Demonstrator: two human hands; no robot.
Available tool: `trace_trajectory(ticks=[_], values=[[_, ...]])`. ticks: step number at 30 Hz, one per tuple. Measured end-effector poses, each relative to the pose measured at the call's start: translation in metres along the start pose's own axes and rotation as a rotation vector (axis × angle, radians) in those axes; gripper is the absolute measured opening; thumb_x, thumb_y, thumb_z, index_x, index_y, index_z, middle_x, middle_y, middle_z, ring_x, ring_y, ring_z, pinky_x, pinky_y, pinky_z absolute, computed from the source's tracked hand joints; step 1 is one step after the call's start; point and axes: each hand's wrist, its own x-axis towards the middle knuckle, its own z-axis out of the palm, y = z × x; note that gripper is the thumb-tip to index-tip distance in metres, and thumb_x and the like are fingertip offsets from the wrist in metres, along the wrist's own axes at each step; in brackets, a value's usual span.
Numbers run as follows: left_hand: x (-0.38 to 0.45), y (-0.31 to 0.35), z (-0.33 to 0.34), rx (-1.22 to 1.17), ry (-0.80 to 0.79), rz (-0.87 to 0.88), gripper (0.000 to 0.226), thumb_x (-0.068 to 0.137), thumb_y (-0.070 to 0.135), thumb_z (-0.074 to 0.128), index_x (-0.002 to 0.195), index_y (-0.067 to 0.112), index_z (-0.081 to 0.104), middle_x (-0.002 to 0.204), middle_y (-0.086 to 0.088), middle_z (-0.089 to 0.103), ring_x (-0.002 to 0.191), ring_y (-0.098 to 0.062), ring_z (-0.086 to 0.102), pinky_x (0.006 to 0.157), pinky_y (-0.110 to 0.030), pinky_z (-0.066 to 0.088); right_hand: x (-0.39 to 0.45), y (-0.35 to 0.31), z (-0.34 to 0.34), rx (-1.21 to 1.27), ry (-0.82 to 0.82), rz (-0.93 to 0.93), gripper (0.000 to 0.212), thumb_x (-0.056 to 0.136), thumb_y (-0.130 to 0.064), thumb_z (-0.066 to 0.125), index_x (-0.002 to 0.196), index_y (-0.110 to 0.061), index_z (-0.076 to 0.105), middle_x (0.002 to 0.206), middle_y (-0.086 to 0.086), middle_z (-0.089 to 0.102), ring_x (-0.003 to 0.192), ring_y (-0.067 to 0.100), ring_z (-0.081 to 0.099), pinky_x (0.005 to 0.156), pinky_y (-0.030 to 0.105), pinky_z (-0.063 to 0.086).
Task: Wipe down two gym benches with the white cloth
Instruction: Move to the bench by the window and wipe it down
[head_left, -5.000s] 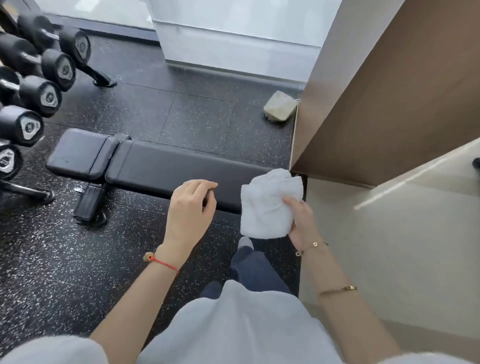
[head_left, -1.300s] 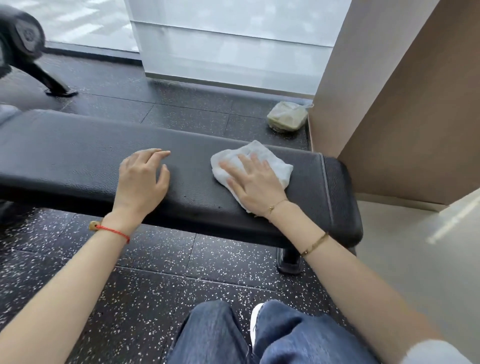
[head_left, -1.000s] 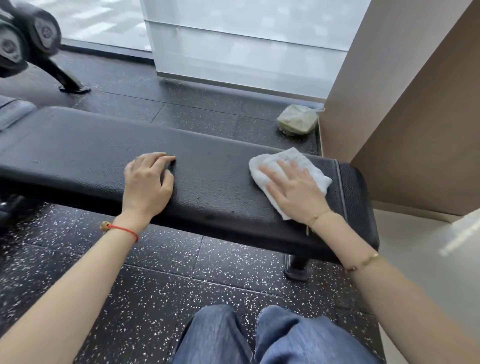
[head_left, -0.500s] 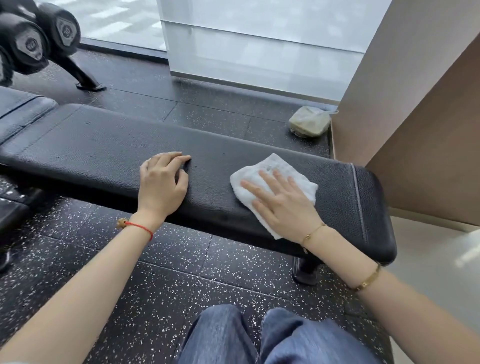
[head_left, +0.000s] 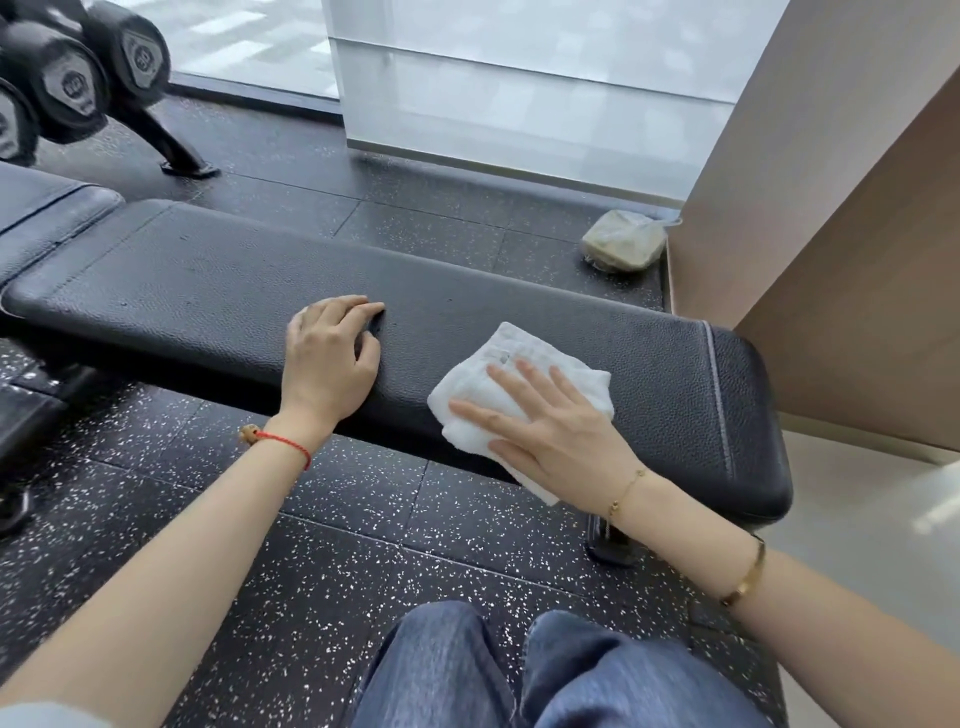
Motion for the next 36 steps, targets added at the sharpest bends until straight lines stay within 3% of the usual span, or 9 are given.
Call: trace_trajectory(ticks=[5, 11, 17, 22, 25, 29, 32, 36], values=[[0.000, 0.000, -0.002, 0.007, -0.011, -0.003, 0.040, 0.089, 0.025, 0.045, 0.123, 0.021, 0.066, 0.129, -0.001, 0.062, 0.124, -0.024, 0.052, 0.110, -0.048, 0.035, 0.077, -0.001, -0.002, 0.187, -0.057, 0.280, 0.048, 0.103, -0.049, 0.025, 0.150, -0.050, 0.019, 0.164, 0.006, 0.012, 0.151, 0.036, 0.003, 0.121, 0.055, 0.000], [0.001, -0.002, -0.001, -0.002, 0.000, -0.009, 0.041, 0.088, 0.027, 0.044, 0.123, 0.023, 0.066, 0.129, 0.001, 0.062, 0.124, -0.023, 0.052, 0.111, -0.048, 0.033, 0.036, -0.005, 0.010, 0.159, 0.027, 0.055, 0.048, 0.100, -0.052, 0.022, 0.148, -0.050, 0.024, 0.161, 0.005, 0.023, 0.150, 0.035, 0.013, 0.120, 0.056, 0.009], [0.002, 0.001, -0.004, -0.007, -0.012, -0.017, 0.039, 0.088, 0.025, 0.047, 0.122, 0.024, 0.065, 0.130, 0.004, 0.062, 0.126, -0.020, 0.050, 0.112, -0.047, 0.032, 0.105, 0.048, 0.003, 0.167, -0.040, 0.438, 0.047, 0.102, -0.050, 0.023, 0.149, -0.048, 0.023, 0.162, 0.003, 0.017, 0.149, 0.032, 0.009, 0.120, 0.056, 0.004], [0.001, 0.000, -0.005, -0.009, -0.012, -0.016, 0.040, 0.087, 0.027, 0.045, 0.121, 0.025, 0.066, 0.129, 0.005, 0.062, 0.125, -0.019, 0.051, 0.111, -0.046, 0.033, 0.121, -0.009, 0.010, 0.149, -0.020, 0.201, 0.048, 0.101, -0.051, 0.026, 0.149, -0.047, 0.024, 0.162, 0.006, 0.020, 0.149, 0.036, 0.010, 0.119, 0.058, 0.007], [0.000, 0.000, -0.004, -0.015, -0.005, -0.004, 0.039, 0.088, 0.027, 0.046, 0.122, 0.025, 0.066, 0.129, 0.004, 0.062, 0.125, -0.020, 0.051, 0.111, -0.046, 0.032, 0.084, 0.015, 0.015, 0.167, 0.027, 0.178, 0.048, 0.102, -0.049, 0.028, 0.149, -0.045, 0.026, 0.160, 0.002, 0.023, 0.150, 0.031, 0.012, 0.120, 0.055, 0.009], [0.000, 0.001, -0.005, -0.025, -0.003, -0.015, 0.040, 0.088, 0.027, 0.045, 0.122, 0.024, 0.066, 0.130, 0.004, 0.062, 0.126, -0.020, 0.051, 0.112, -0.046, 0.032, 0.043, 0.102, 0.011, 0.090, 0.044, 0.567, 0.049, 0.102, -0.046, 0.029, 0.150, -0.037, 0.028, 0.157, 0.005, 0.029, 0.143, 0.029, 0.024, 0.117, 0.049, 0.016], [0.000, 0.003, -0.006, -0.021, -0.012, -0.021, 0.039, 0.089, 0.025, 0.048, 0.122, 0.023, 0.066, 0.130, 0.002, 0.062, 0.126, -0.022, 0.050, 0.112, -0.047, 0.032, 0.043, 0.118, 0.003, 0.112, -0.013, 0.761, 0.047, 0.102, -0.046, 0.025, 0.149, -0.040, 0.028, 0.157, 0.009, 0.029, 0.142, 0.033, 0.024, 0.117, 0.052, 0.015], [-0.001, 0.004, -0.006, -0.016, -0.015, -0.023, 0.040, 0.089, 0.024, 0.047, 0.123, 0.021, 0.066, 0.131, -0.001, 0.062, 0.126, -0.024, 0.050, 0.113, -0.047, 0.031, 0.018, 0.070, 0.006, 0.156, 0.037, 0.501, 0.049, 0.101, -0.048, 0.030, 0.150, -0.044, 0.027, 0.160, 0.004, 0.023, 0.148, 0.031, 0.017, 0.119, 0.053, 0.012]])
